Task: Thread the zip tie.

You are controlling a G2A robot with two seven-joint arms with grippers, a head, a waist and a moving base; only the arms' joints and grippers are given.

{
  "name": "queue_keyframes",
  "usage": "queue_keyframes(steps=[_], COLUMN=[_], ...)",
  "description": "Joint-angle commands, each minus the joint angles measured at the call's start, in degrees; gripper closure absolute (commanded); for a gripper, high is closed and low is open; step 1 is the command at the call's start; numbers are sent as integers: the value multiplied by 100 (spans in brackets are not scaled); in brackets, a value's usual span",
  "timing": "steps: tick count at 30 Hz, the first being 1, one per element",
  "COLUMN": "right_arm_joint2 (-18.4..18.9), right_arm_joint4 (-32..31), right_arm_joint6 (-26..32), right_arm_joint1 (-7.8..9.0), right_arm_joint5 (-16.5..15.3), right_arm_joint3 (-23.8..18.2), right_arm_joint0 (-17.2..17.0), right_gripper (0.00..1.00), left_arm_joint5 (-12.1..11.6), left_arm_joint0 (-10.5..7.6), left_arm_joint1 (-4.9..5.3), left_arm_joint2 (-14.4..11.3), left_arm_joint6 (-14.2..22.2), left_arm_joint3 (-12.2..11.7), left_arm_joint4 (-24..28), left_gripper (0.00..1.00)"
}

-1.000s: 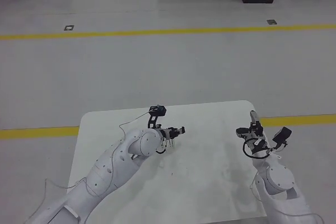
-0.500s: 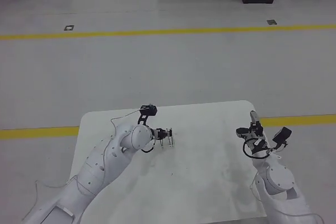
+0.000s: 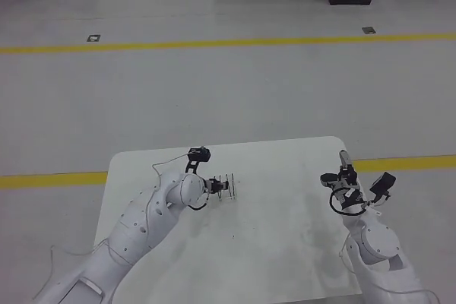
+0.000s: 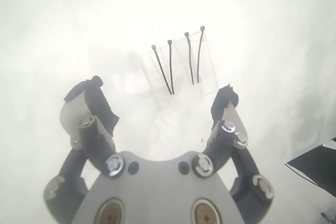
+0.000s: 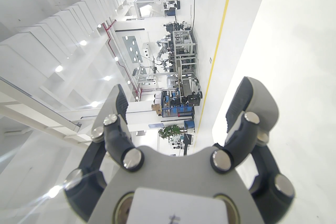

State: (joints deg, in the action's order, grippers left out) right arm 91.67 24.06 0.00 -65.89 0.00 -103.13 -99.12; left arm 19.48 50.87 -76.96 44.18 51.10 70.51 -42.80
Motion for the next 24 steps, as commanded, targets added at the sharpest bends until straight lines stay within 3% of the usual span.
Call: queue_keyframes(steps=[1, 4, 24], right_arm_joint2=[0, 0, 0], right_arm_joint4=[0, 0, 0], right_arm_joint6=[0, 0, 0], right_arm_joint1=[0, 0, 0], right_arm_joint5=[0, 0, 0], right_arm_joint3=[0, 0, 0], right_arm_joint0=[0, 0, 0], right_gripper=[0, 0, 0], left_arm_joint5=[0, 0, 0], left_arm_joint0=[-7, -17, -75], left_arm_joint1=[-38, -89, -422], left_arm_joint2=[37, 60, 49], left_arm_joint6=[49, 86, 281], left_arm_joint3=[-116, -219, -662], left_arm_joint4=[-29, -91, -418], left_gripper=[39, 56, 69])
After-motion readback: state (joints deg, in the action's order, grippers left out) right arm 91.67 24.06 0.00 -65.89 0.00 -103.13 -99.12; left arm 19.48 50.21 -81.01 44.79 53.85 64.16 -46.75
